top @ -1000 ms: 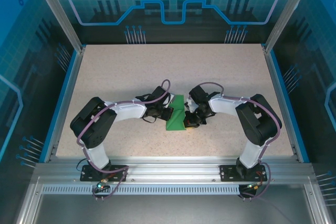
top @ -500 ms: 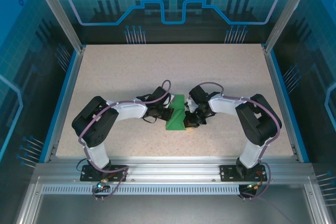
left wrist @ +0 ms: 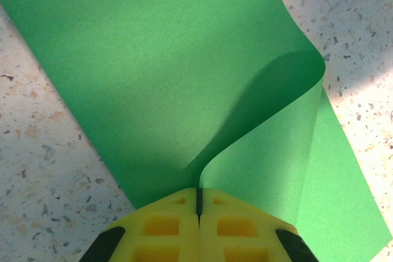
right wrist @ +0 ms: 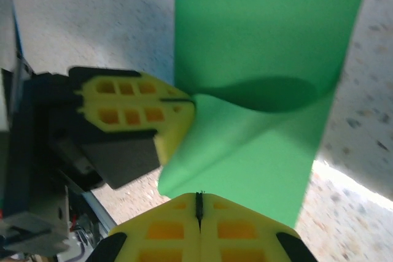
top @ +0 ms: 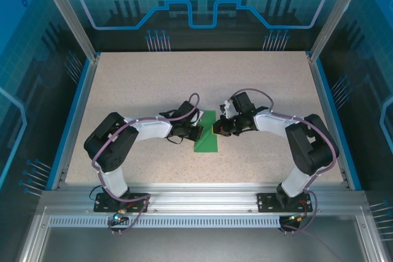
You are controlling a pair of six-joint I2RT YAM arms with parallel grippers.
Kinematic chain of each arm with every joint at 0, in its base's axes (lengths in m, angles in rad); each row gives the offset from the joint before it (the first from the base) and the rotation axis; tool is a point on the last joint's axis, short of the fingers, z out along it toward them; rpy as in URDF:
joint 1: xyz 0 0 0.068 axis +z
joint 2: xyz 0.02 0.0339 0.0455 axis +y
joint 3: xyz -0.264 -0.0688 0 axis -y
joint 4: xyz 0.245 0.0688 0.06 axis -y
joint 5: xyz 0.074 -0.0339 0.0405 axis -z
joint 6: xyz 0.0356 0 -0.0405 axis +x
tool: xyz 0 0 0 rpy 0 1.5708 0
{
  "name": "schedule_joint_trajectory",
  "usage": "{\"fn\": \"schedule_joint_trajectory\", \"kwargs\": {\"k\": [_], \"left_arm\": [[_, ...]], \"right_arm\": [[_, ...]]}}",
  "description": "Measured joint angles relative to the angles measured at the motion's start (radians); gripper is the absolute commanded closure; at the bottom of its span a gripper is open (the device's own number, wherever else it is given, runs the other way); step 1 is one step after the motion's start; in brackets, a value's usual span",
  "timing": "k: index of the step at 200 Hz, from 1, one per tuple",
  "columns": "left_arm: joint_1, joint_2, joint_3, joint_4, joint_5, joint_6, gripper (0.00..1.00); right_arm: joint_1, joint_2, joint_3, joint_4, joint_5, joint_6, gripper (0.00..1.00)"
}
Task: Fold a paper plane with a square sheet of paper (fold left side to right side)
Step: Fold the triangle a second time at the center of the table.
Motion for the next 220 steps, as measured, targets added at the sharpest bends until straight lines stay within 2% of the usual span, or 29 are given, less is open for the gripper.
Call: {"fn": "schedule_joint_trajectory", "kwargs": {"k": [82,220], "left_arm": [[0.000,0.000,0.000,0.000,0.003,0.000,1.00],[0.000,0.011,0.010,0.006,0.018,0.000,1.00]], "right_arm": [[0.042,0.156,0.122,0.042,-0.026,0.043,1.00],[0.053,0.215,0.145,-0.079,0.021,-0.032,1.00]]}}
